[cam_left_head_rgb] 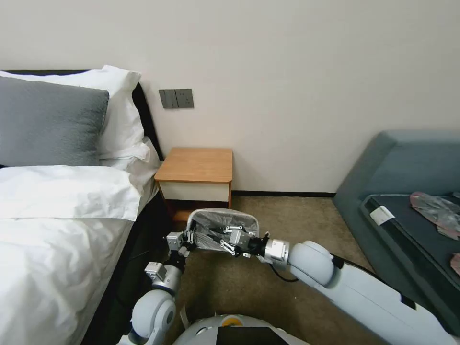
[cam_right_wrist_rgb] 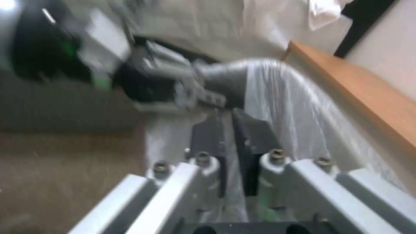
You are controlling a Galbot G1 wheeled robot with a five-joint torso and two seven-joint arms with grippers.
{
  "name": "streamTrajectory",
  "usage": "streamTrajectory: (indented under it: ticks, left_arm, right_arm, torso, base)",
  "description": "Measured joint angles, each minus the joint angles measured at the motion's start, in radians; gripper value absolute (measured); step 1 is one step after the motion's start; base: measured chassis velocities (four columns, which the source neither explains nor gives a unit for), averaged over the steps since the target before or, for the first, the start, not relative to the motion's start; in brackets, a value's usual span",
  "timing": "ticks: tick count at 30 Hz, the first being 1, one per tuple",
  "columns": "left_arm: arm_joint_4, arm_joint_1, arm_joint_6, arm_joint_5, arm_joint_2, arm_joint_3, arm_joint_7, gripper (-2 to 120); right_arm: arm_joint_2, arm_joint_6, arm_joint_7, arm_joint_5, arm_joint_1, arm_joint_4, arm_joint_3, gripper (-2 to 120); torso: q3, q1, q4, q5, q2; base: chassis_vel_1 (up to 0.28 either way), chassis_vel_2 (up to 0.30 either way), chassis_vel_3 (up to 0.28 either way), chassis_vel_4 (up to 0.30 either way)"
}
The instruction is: Pick up the garbage bag from the table and place it over the trash can.
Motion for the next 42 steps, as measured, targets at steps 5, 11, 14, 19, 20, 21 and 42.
streamTrajectory:
  ticks: [5,11,14,19,20,21,42]
  left_arm:
    - [-0.005,0.01,-0.002,0.005,-0.006,-0.004,0.013,3]
    - [-0.006,0.02,-0.021,-0.003,-0.006,-0.007,0.04,3]
    - [-0.011,0.02,-0.023,-0.008,-0.005,-0.008,0.045,3]
    - [-0.014,0.02,-0.024,-0.009,-0.002,-0.009,0.046,3]
    - [-0.014,0.019,-0.024,-0.007,-0.003,-0.008,0.047,3]
    - [-0.014,0.019,-0.024,-0.007,-0.003,-0.008,0.047,3]
    - [-0.012,0.031,-0.074,0.174,-0.022,-0.001,0.093,3]
  right_arm:
    - [0.023,0.049,-0.025,-0.063,0.073,-0.091,-0.054,0]
    - [0.058,0.053,-0.036,-0.104,0.14,-0.16,-0.119,0]
    - [0.078,0.045,-0.027,-0.138,0.158,-0.202,-0.143,0]
    - [0.083,0.044,-0.027,-0.192,0.162,-0.226,-0.15,0]
    - [0.084,0.042,-0.025,-0.208,0.162,-0.23,-0.153,0]
    - [0.084,0.042,-0.025,-0.208,0.162,-0.23,-0.153,0]
    - [0.118,-0.186,0.14,-0.297,0.191,-0.241,-0.267,0]
  torso:
    - [0.0,0.0,0.0,0.0001,0.0]
    - [0.0,0.0,0.0002,-0.0001,0.0]
    - [0.0,0.0,0.0002,0.0001,0.0]
    - [0.0,0.0,0.0001,0.0,0.0]
    - [0.0,0.0,0.0001,0.0,0.0]
    - [0.0,0.0,0.0001,0.0,0.0]
    - [0.0,0.0,0.0001,0.0,0.0]
  base:
    - [0.0,0.0,0.0,0.0]
    - [0.0,0.0,0.0,0.0]
    - [0.0,0.0,0.0,0.0]
    - [0.0,0.0,0.0,0.0]
    - [0.0,0.0,0.0,0.0]
    - [0.0,0.0,0.0,0.0]
    - [0.0,0.0,0.0,0.0]
